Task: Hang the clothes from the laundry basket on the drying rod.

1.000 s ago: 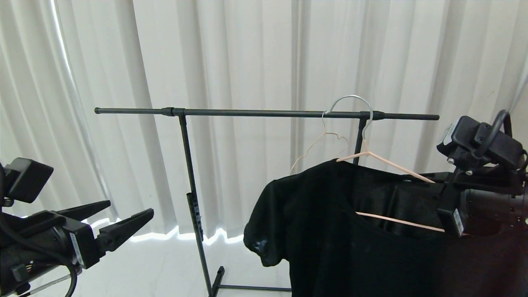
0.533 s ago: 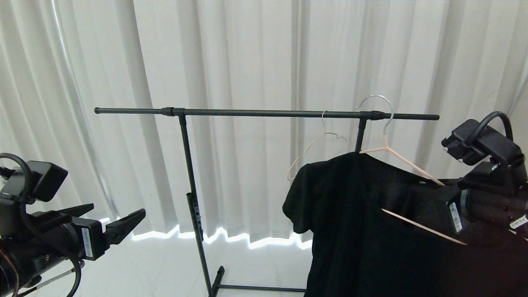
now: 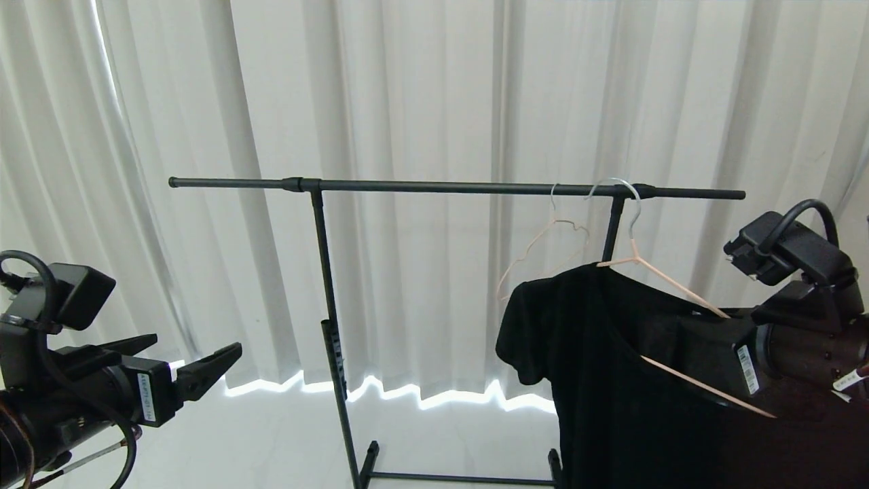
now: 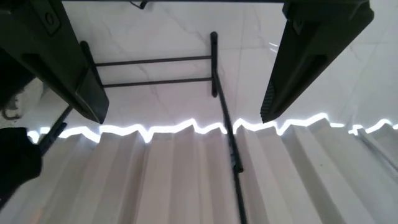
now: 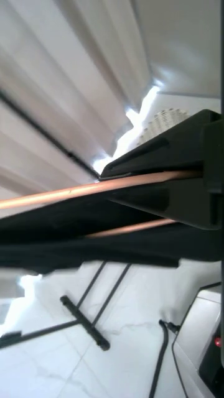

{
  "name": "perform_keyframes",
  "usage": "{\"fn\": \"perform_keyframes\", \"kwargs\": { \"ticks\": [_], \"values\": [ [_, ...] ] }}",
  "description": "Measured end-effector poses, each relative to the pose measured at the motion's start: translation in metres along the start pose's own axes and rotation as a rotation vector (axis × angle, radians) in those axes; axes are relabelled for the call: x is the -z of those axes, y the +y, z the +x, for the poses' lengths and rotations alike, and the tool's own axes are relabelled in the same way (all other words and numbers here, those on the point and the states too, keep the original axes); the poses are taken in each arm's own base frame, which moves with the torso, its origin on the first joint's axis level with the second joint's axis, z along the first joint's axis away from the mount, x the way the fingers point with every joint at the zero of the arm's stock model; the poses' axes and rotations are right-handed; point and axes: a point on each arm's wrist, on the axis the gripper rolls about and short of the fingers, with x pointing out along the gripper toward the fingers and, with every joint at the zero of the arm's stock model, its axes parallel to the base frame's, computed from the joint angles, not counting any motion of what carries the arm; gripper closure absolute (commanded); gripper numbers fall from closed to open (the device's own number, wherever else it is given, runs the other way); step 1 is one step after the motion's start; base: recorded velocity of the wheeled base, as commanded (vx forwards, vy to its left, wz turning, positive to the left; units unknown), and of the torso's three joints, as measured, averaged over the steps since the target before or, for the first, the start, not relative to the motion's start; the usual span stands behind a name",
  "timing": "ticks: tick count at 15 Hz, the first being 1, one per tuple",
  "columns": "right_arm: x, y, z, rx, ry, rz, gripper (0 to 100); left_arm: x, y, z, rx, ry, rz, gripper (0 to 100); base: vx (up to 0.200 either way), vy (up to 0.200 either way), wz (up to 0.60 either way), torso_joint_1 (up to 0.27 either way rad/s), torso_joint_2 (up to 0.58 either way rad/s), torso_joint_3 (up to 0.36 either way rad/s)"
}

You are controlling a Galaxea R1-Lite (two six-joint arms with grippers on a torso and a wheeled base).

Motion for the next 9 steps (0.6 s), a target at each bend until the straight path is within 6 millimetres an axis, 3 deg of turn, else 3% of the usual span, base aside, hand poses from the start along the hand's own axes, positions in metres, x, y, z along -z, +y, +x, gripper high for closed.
{"fn": "perform_keyframes", "kwargs": {
  "ticks": [8, 9],
  "values": [
    [-0.0001, 0.0019, 0.0053, -0.006, 0.009, 0.005, 100, -0.0016, -0.0058, 0.0023, 0.037, 0.000, 0.021, 0, 0.000, 0.200, 0.00, 0.002, 0.00, 0.002],
    [-0.0002, 0.0037, 0.0080, -0.012, 0.014, 0.022, 100, -0.0017, -0.0060, 0.0024, 0.038, 0.000, 0.024, 0, 0.000, 0.000, 0.00, 0.000, 0.00, 0.000]
  ]
}}
